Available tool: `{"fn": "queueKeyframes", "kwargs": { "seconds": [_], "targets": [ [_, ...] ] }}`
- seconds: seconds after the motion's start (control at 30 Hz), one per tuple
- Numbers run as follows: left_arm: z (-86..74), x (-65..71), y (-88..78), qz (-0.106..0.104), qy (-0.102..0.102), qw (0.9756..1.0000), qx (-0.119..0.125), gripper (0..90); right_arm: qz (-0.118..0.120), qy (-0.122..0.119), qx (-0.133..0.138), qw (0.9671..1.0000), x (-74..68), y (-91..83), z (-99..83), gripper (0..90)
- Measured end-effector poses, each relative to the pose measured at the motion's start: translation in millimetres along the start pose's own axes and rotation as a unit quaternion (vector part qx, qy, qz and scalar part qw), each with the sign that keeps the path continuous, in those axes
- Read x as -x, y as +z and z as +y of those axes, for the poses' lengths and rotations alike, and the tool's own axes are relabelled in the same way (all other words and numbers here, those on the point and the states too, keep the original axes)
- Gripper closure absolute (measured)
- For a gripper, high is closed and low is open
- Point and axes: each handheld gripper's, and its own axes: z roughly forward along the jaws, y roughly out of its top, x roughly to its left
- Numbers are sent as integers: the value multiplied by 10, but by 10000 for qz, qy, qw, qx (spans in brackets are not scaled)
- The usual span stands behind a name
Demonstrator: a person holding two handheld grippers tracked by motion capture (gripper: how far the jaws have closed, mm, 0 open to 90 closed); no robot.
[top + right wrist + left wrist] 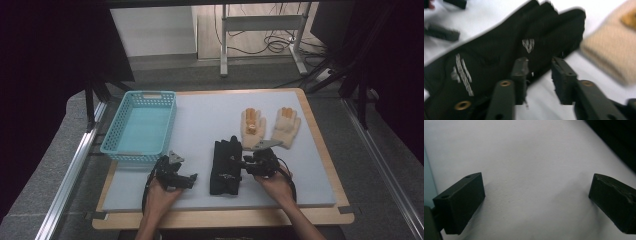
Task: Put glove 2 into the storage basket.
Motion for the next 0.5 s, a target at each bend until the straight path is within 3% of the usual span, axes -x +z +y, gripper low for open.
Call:
{"fn": "queueKeyframes", "kwargs": {
  "seconds": [0.2, 0.5],
  "targets": [
    [-51, -60, -54, -46, 113, 9999, -8, 13, 235, 52, -66, 9997, 11, -54, -196, 848],
    [-112, -134, -104, -126, 188, 9997, -2, 18, 503, -213, -160, 9984, -95, -44, -347, 885]
  ]
}}
